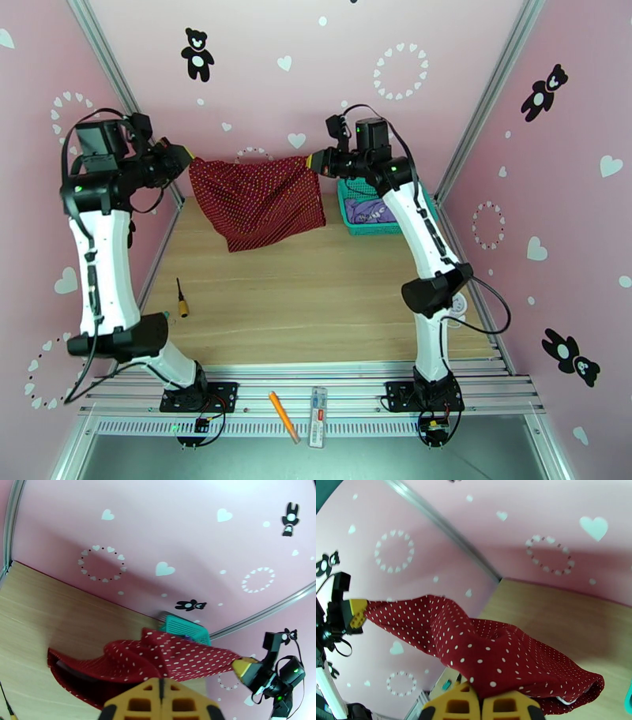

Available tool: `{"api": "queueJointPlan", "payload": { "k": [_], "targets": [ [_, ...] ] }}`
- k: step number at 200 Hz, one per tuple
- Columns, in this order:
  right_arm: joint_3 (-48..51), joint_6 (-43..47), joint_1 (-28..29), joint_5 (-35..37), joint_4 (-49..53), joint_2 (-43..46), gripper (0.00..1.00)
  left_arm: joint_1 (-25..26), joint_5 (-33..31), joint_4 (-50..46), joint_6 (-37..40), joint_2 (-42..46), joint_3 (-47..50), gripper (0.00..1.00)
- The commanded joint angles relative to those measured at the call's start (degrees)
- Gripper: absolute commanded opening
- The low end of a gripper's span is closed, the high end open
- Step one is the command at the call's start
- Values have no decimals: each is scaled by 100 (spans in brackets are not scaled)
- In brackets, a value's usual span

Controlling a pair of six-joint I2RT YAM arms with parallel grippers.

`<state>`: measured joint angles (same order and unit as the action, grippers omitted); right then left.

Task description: Fold and stack the mixed laundry pile

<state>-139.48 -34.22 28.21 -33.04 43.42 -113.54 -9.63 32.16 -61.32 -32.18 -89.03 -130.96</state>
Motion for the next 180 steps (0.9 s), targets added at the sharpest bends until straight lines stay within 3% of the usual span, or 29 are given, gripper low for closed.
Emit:
{"api": "queueJointPlan", "payload": {
  "k": [1,34,56,80,105,134,148,180],
  "targets": [
    [815,433,411,284,79,1166,0,-4,70,-42,-177,821,255,0],
    [2168,415,745,890,-120,2428,0,-4,9,-233,-287,1525,733,0],
    [2548,422,731,1481,-114,2765,0,-4,-260,-313,-262,1564,1032,0],
    [2284,456,457,1557,-33,2322,0,-4,-368,30,-302,1267,1506,0],
    [1373,410,21,1145,18,1138,0,-4,-474,425,-285,477,1538,0],
    [-1047,293,-403,626,419,-888,0,-4,-515,505,-179,-977,450,0],
    [-2173,-72,-612,209,95,-1743,0,-4,-391,472,-192,-1748,-414,0],
    [-2461,-1043,-972,-159,-1619,-2179,0,-4,-60,133,-341,-3200,-2910,0]
  ]
}}
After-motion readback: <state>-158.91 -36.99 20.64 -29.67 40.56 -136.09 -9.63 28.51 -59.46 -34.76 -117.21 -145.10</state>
